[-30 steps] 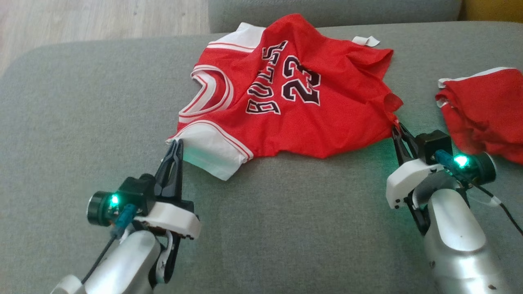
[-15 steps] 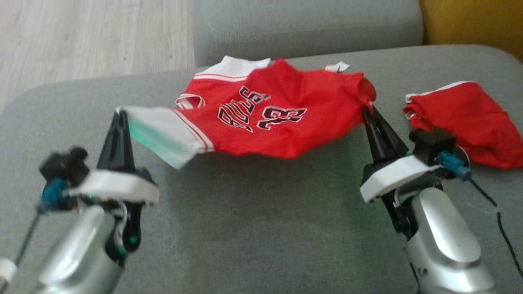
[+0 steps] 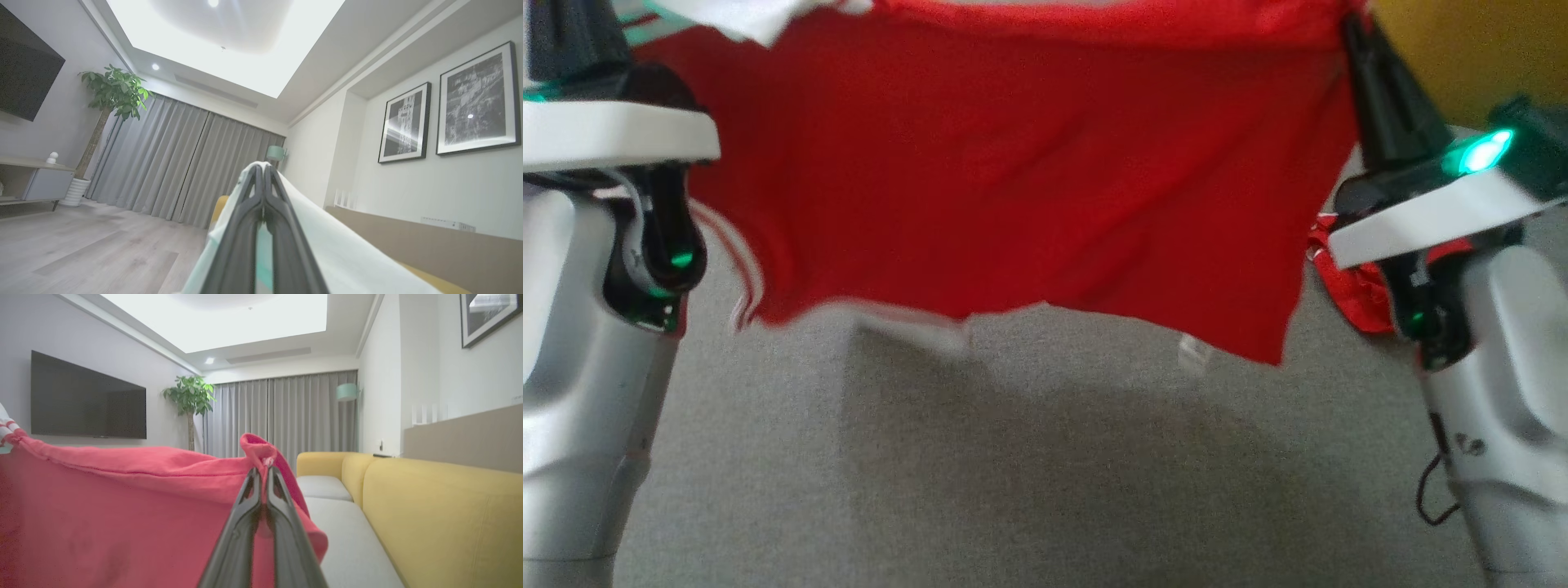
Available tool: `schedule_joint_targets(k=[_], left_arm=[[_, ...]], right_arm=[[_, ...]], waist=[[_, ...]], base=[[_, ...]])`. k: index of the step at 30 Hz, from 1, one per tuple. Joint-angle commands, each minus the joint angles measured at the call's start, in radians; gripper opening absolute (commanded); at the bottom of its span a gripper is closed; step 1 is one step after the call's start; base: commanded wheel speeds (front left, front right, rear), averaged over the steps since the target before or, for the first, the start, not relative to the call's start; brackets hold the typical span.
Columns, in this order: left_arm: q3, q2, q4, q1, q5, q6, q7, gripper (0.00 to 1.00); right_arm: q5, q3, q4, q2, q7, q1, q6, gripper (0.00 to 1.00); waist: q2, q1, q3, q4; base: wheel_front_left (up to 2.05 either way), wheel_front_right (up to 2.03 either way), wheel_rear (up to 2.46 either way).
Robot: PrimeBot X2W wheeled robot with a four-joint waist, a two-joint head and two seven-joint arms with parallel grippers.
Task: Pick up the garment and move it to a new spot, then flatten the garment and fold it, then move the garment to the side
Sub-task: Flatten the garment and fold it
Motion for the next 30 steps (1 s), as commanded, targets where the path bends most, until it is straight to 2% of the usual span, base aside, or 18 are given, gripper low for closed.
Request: schedule_joint_targets(k=[1,11,17,21,22,24,30], left_arm=[[0.050,0.040,-0.033,-0.052,0.000,0.006,-0.008,0.00],[0.074,0.072,-0.153,0.015,0.010,0.056,-0.005,0.00],[0.076,0.094,-0.136,0.020,-0.011,0.065,0.050,0.00],[0.031,0.119,-0.060,-0.075,0.009,0.027,0.116,0.00],[0.007,0.121,-0.001,-0.160,0.028,-0.002,0.136,0.00],[-0.018,0.119,0.070,-0.265,0.057,-0.033,0.147,0.00],[-0.025,0.064,0.330,-0.576,0.101,-0.105,0.078,0.00]], right_arm=[[0.008,0.002,-0.041,-0.008,0.007,-0.039,-0.001,0.00],[-0.053,-0.060,-0.157,-0.025,0.090,0.034,-0.001,0.00],[-0.082,-0.087,-0.141,-0.017,0.161,0.035,-0.001,0.00],[-0.089,-0.060,-0.082,-0.032,0.192,-0.068,-0.001,0.00],[-0.072,-0.044,-0.024,-0.034,0.200,-0.154,-0.001,0.00],[-0.049,-0.031,0.049,-0.038,0.196,-0.261,-0.001,0.00],[-0.044,-0.054,0.334,-0.035,0.070,-0.599,-0.001,0.00]], waist=[[-0.0001,0.0001,-0.003,-0.003],[-0.0001,0.0001,0.002,-0.007],[-0.0001,0.0001,0.064,-0.003],[-0.0001,0.0001,0.175,0.004],[-0.0001,0.0001,0.240,0.008],[-0.0001,0.0001,0.304,0.013],[-0.0001,0.0001,0.420,0.025]], base=[[0.00,0.00,0.00],[0.00,0.00,0.00],[0.00,0.00,0.00],[0.00,0.00,0.00],[0.00,0.00,0.00],[0.00,0.00,0.00],[0.00,0.00,0.00]])
